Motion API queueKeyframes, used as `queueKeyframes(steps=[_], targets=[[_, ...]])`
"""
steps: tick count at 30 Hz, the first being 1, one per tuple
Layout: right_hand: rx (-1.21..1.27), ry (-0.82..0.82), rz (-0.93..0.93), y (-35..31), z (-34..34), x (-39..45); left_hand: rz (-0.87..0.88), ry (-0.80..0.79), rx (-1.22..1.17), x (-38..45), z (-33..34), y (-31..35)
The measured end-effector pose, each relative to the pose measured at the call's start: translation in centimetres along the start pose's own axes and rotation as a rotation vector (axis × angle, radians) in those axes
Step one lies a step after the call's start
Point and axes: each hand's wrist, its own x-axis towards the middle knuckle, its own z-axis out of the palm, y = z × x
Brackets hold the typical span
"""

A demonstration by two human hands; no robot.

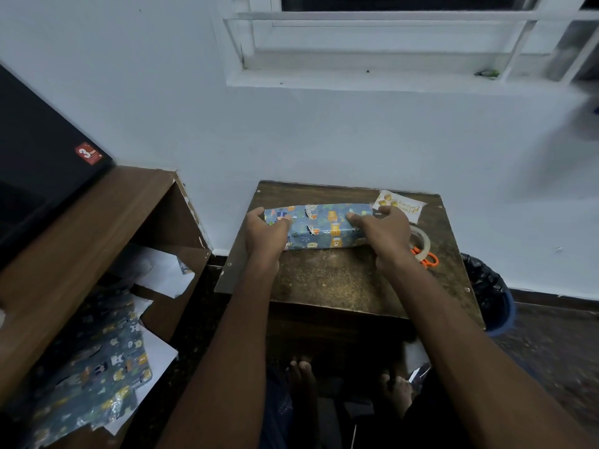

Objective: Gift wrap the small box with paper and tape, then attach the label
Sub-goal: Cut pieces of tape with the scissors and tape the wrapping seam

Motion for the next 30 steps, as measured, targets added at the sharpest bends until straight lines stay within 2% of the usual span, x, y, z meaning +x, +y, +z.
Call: queueKeyframes(steps=[4, 7, 13, 15, 17, 21, 25, 30], targets=[[0.058, -0.038, -0.1, -0.5, 0.2, 0.1, -0.056, 0.012, -0.032, 0.0, -0.1, 0.0], [-0.036, -0.075, -0.181, -0.4, 0.7, -0.1, -0.035, 0.035, -0.05, 0.2, -0.2, -0.1], [-0.188, 0.083, -0.283, 0.3, 1.8, -1.0, -0.102, 0.108, -0.15, -0.1, 0.5, -0.5], [-0.203, 0.089, -0.285, 0.6, 2.0, -1.2, -0.124, 0.117, -0.164, -0.3, 0.5, -0.5], [-0.205, 0.029, -0.273, 0.9, 2.3, -1.5, -0.083, 0.139, -0.027, -0.5, 0.4, -0.3], [-0.212, -0.1, -0.309, 0.9, 2.6, -2.2, 0.075, 0.229, 0.496, -1.0, -0.4, 0.0], [-0.182, -0.214, -0.348, 1.2, 3.0, -2.1, 0.155, 0.14, 0.614, -0.7, -0.9, -0.1], [-0.094, -0.348, -0.313, 1.8, 3.5, -1.6, 0.123, -0.057, 0.279, -0.8, -0.5, -0.1]])
